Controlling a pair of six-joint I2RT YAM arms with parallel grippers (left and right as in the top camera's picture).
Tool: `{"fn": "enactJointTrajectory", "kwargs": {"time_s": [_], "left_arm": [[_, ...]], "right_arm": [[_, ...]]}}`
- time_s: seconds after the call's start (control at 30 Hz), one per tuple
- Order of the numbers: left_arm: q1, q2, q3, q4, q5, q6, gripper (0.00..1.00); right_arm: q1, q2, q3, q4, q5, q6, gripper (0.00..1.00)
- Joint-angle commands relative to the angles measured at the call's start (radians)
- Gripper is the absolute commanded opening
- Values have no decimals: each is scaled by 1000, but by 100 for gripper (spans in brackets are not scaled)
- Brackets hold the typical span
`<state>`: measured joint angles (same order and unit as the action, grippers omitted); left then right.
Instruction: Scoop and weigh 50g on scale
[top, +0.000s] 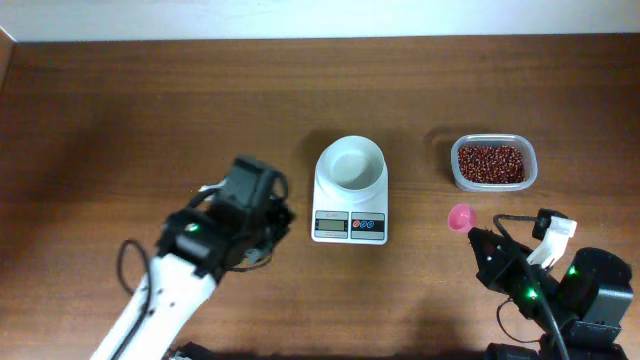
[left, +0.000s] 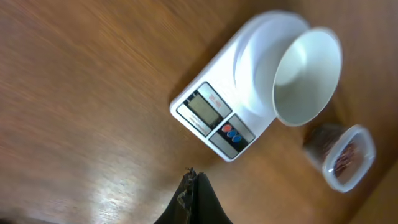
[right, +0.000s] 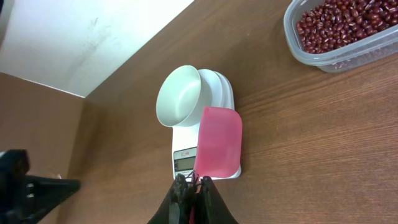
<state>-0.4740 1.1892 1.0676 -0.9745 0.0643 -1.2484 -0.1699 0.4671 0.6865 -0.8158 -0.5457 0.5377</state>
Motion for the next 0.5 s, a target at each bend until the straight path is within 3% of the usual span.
{"fn": "enactJointTrajectory", "kwargs": {"time_s": [0.0,0.23,0.3,0.47], "left_arm": [[-89,83,-2,50,-51,16,0],[-238,142,-2,97,-195,16,0],[-261,142,-2,105,-211,16,0],[-273,145,-2,108,-211,16,0]], "right_arm": [[-7,-8,8,3,9,-15,4],[-7,-8,8,4,25,-16,4],[-7,-7,8,19,111,-145,4],[-7,-3,9,92,159,-246,4]]}}
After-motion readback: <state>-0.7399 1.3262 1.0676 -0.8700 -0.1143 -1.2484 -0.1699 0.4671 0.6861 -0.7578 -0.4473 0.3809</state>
